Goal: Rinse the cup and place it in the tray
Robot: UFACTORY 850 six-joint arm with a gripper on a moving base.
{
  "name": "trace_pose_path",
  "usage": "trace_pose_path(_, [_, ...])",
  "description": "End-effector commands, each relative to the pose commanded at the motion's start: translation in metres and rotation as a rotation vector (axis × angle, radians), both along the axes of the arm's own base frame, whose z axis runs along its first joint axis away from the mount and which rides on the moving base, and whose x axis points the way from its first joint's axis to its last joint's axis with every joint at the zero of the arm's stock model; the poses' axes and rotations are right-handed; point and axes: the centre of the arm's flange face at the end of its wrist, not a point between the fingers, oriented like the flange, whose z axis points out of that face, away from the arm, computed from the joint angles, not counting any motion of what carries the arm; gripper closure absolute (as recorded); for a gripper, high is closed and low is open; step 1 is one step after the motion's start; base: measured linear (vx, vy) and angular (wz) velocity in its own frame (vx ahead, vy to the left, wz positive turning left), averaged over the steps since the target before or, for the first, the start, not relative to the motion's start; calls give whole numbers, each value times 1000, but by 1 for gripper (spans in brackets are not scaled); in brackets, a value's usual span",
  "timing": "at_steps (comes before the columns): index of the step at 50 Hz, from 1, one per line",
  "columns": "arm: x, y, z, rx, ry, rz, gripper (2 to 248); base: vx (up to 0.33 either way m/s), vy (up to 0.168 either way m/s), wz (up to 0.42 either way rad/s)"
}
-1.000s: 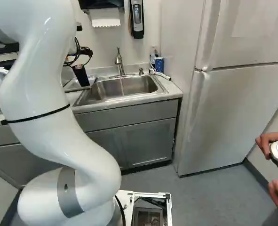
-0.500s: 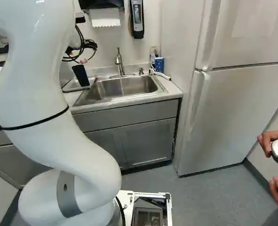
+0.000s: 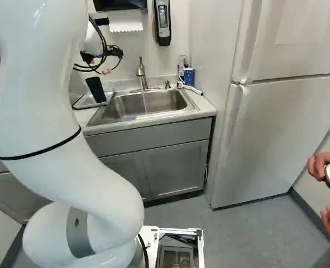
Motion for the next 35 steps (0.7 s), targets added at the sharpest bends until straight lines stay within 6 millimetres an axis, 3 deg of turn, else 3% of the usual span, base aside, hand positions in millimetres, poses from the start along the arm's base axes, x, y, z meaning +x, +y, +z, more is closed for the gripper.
trace_pose_path(19, [8,-30,9,5,-16,-54,3,0,0,0])
trace_pose_path(35, [28,-50,27,14,-50,-96,3,0,0,0])
